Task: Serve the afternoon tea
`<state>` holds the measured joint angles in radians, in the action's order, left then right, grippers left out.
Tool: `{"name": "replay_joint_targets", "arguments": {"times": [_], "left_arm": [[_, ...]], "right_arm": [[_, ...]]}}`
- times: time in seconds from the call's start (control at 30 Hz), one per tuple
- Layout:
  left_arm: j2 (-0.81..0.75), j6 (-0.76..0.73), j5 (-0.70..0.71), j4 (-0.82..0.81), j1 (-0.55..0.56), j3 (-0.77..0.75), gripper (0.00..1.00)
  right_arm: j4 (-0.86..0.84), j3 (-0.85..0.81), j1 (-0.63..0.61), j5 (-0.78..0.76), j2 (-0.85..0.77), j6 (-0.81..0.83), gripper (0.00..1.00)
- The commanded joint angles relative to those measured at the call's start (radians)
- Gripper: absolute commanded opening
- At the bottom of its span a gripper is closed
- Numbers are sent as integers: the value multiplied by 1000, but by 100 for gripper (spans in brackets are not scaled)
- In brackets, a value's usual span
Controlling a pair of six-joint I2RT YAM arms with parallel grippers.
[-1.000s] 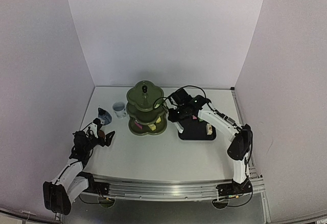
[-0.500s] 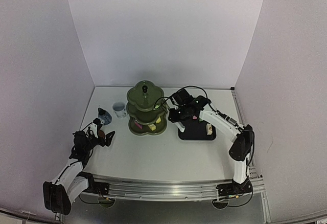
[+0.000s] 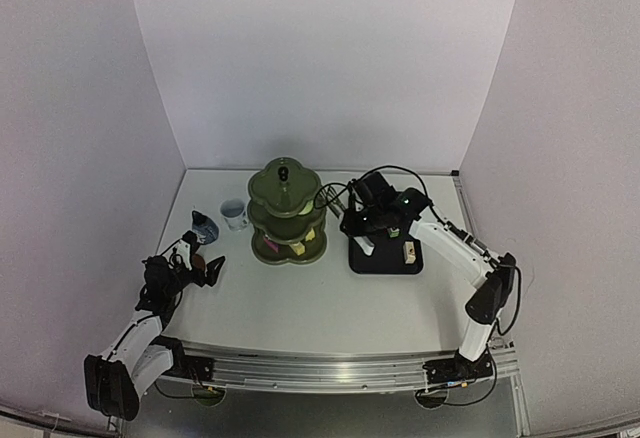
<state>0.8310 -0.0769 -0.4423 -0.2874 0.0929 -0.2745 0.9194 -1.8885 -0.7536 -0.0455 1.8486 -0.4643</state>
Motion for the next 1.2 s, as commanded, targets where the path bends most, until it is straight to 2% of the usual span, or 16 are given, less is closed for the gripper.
{"name": "replay_joint_targets", "arguments": {"times": [0.0,0.27,0.53,0.77,0.93,1.17], "left_arm": [[-13,2,-5,-14,5,-34,100],[-9,4,-12,-12,5,-38,100],[-12,2,-6,-9,5,-40,100],[-4,-1,-7,-10,5,-40,100],[-3,-3,-6,-7,5,-40,100],[-1,-5,-5,-6,5,-41,100]], "right_arm": [[-22,54,13,-96,-98,-59,32],[28,176,129,-174,-185,-132,32],[120,280,212,-163,-193,-65,37],[122,407,221,-172,-188,-19,38],[115,438,231,-177,-161,8,40],[114,386,254,-205,-71,65,42]]}}
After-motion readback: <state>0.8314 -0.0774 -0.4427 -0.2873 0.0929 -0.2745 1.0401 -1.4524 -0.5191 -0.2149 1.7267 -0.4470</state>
